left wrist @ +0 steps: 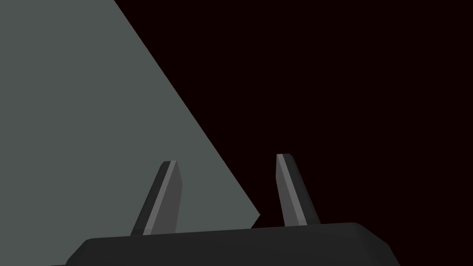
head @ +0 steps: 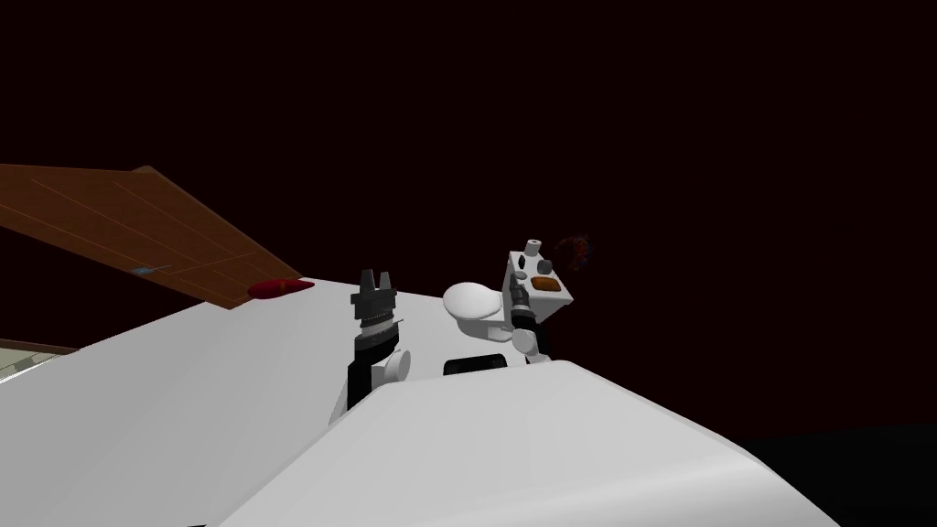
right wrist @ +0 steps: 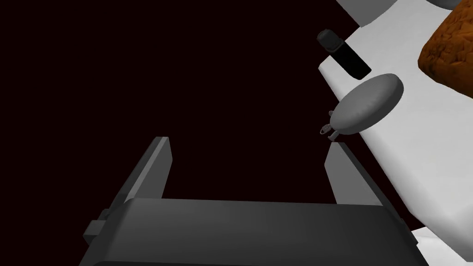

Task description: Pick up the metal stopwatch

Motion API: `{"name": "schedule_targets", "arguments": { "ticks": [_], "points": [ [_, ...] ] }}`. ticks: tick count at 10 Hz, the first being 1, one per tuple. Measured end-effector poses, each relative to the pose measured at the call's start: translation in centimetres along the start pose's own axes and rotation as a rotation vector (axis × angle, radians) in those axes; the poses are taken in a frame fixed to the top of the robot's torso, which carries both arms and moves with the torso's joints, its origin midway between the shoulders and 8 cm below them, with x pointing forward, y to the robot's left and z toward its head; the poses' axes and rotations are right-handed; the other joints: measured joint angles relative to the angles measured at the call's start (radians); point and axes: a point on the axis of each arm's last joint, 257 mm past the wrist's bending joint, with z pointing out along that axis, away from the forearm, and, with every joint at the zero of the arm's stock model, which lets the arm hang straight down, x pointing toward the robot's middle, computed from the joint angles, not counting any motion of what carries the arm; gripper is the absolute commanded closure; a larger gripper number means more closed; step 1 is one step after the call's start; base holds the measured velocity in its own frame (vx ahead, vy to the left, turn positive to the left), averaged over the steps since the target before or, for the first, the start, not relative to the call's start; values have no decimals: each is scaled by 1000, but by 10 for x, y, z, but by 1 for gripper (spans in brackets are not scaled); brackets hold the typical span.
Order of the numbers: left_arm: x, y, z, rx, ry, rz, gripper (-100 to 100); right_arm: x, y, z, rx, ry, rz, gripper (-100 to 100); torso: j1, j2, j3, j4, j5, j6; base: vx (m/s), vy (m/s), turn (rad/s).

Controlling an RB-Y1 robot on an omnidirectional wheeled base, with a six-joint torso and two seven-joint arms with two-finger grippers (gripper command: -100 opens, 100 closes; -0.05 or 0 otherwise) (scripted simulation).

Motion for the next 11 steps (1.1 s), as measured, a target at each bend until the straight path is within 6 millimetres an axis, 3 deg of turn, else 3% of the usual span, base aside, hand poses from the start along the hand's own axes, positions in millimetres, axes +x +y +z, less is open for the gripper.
{"name": "schedule_targets", "arguments": {
  "ticks": [11],
  "points": [
    [0,0,0,0,0,0,0,-34,38,-15,-168,1,442,-100,-4,-4,-3,-2,-2,1,83,-35,-7]
  ]
}}
